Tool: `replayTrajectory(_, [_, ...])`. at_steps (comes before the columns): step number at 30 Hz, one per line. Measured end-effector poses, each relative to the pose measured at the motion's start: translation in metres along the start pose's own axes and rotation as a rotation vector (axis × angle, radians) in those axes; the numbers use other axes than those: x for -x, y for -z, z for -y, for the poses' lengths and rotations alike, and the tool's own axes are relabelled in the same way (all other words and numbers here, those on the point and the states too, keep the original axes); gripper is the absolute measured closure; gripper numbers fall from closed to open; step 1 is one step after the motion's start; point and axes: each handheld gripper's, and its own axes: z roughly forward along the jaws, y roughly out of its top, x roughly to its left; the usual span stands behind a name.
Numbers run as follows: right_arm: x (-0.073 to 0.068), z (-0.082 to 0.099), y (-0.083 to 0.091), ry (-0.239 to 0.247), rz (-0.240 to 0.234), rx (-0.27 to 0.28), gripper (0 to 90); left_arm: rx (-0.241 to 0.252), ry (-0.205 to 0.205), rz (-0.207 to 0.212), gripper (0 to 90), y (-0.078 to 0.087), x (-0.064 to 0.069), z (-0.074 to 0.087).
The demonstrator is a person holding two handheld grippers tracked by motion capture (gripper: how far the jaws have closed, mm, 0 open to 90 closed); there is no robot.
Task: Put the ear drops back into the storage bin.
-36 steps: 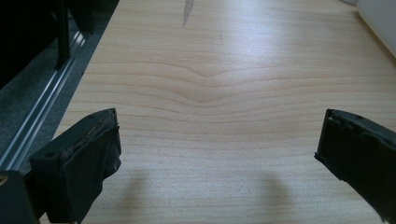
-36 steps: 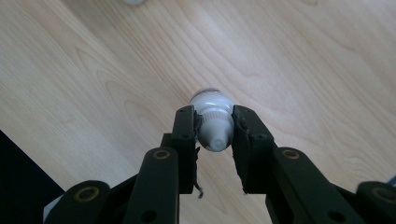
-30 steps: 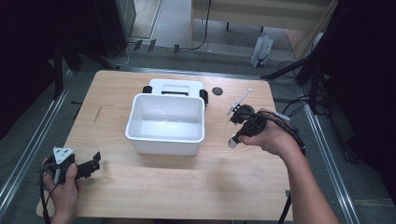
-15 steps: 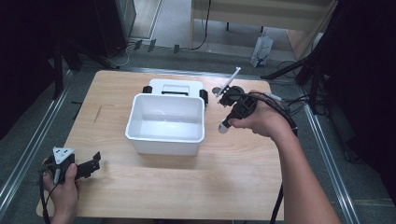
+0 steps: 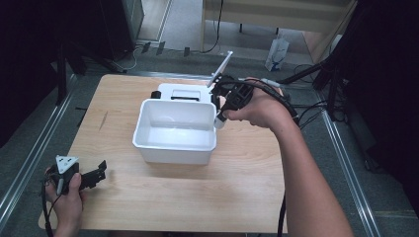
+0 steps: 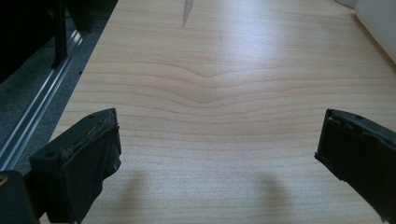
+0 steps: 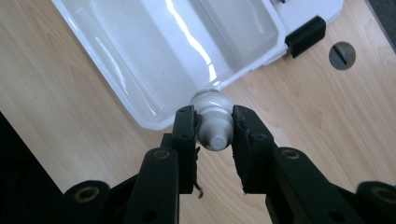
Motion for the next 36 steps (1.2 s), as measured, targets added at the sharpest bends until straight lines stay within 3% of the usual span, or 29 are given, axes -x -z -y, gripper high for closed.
replayTrajectory(7, [-0.011, -0.019, -0.005, 0.042, -0.02, 0.016, 72.3, 0.001, 0.0, 0.002, 0.4, 0.0, 0.0, 0.0])
replayTrajectory(14, [-0.011, -0.029, -0.024, 0.055, -0.011, 0.004, 72.2, 0.003, 0.0, 0.003, 0.4, 0.0, 0.0, 0.0])
replayTrajectory(19, [-0.009, -0.029, -0.037, 0.052, -0.017, 0.001, 72.3, 0.001, 0.0, 0.005, 0.4, 0.0, 0.0, 0.0])
replayTrajectory(36, [-0.003, -0.018, -0.083, 0.112, -0.025, -0.045, 72.1, 0.0, 0.0, 0.006, 0.4, 0.0, 0.0, 0.0])
